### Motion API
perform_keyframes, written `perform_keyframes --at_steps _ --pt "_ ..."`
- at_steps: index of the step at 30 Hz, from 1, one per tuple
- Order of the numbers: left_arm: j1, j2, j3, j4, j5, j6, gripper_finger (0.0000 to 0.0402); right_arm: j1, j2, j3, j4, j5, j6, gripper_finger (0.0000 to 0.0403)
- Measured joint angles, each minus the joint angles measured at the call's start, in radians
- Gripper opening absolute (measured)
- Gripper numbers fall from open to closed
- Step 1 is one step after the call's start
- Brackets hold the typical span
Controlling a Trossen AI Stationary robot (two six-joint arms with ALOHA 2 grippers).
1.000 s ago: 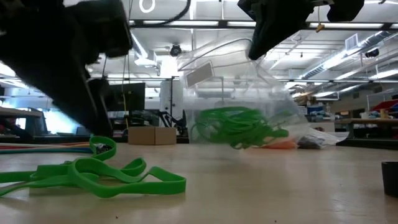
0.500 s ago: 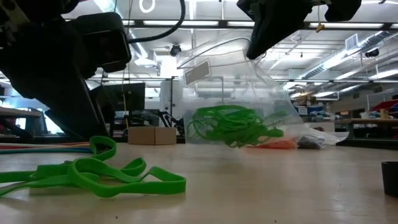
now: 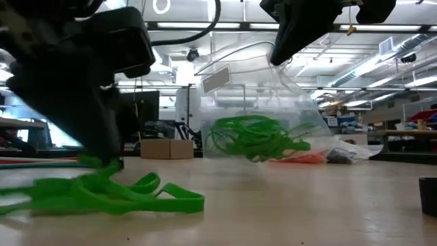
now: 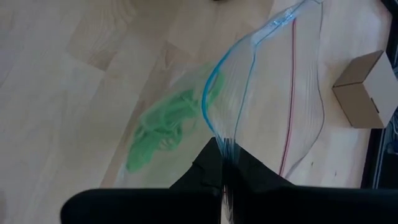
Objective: Sort rubber bands
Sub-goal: Put the green rubber band into the transparent zip bag
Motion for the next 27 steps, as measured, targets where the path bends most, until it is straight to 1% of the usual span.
perform_keyframes --at_steps 2,6,10,13,16,18,20,24,27 --pt "-0.001 0.0 0.0 -0.004 0.023 0.002 0.0008 0.0 0.0 0.0 0.0 0.0 0.0 0.0" --pt "-0.001 -0.013 0.003 -0.008 0.013 0.009 0.0003 -0.001 0.0 0.0 0.0 0.0 0.0 0.0" --pt "-0.002 -0.032 0.043 -0.07 -0.017 0.061 0.0002 -0.001 0.0 0.0 -0.001 0.0 0.0 0.0" --pt "-0.001 -0.04 0.096 -0.156 -0.032 0.101 0.0002 -0.001 0.0 0.0 -0.006 0.0 0.0 0.0" --pt "0.0 -0.055 0.174 -0.331 -0.052 0.154 0.0001 -0.001 0.0 0.0 -0.007 0.0 0.001 0.0" --pt "0.0 -0.068 0.241 -0.455 -0.091 0.198 0.0001 -0.001 0.0 0.0 -0.007 0.0 0.002 0.0" --pt "0.003 -0.087 0.314 -0.588 -0.15 0.249 0.0001 -0.001 0.0 0.0 -0.003 -0.001 0.002 0.0" --pt "0.018 -0.112 0.467 -0.8 -0.278 0.349 0.0001 -0.004 0.0 0.0 -0.003 -0.016 0.008 0.0" --pt "0.034 -0.114 0.589 -0.92 -0.37 0.437 0.0001 -0.004 0.0 0.0 -0.001 -0.019 0.011 0.0"
